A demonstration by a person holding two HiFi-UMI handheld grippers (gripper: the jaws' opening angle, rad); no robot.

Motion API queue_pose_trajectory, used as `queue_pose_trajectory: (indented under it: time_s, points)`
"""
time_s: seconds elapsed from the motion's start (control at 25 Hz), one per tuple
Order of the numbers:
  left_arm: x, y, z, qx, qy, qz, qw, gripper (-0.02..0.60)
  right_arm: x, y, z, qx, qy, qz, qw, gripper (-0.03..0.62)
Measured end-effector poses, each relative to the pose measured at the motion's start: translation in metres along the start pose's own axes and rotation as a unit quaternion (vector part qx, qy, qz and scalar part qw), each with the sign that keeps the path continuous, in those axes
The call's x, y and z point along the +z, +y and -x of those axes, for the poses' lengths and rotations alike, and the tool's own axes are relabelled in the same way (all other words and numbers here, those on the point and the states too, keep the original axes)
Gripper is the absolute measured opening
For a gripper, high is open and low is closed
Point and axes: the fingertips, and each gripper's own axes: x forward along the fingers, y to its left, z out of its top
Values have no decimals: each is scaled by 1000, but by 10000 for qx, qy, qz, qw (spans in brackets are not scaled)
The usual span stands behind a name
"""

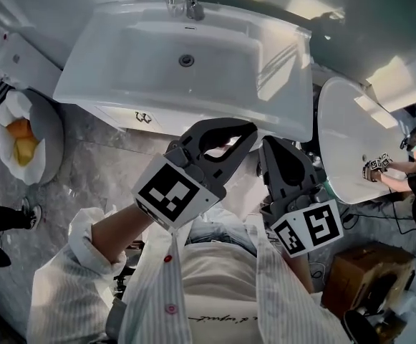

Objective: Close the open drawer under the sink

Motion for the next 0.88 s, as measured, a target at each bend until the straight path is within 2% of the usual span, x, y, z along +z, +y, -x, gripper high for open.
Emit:
queue_pose_trajectory:
  time_s: [0.24, 0.88]
  points:
    - [-7, -2, -3, -194, 150, -52, 9997, 18, -5, -2, -1, -5, 84, 7, 10000, 9]
    - [-22, -4, -6, -193, 257, -62, 9995, 18, -15, -9, 1, -1, 141, -58, 9999, 9]
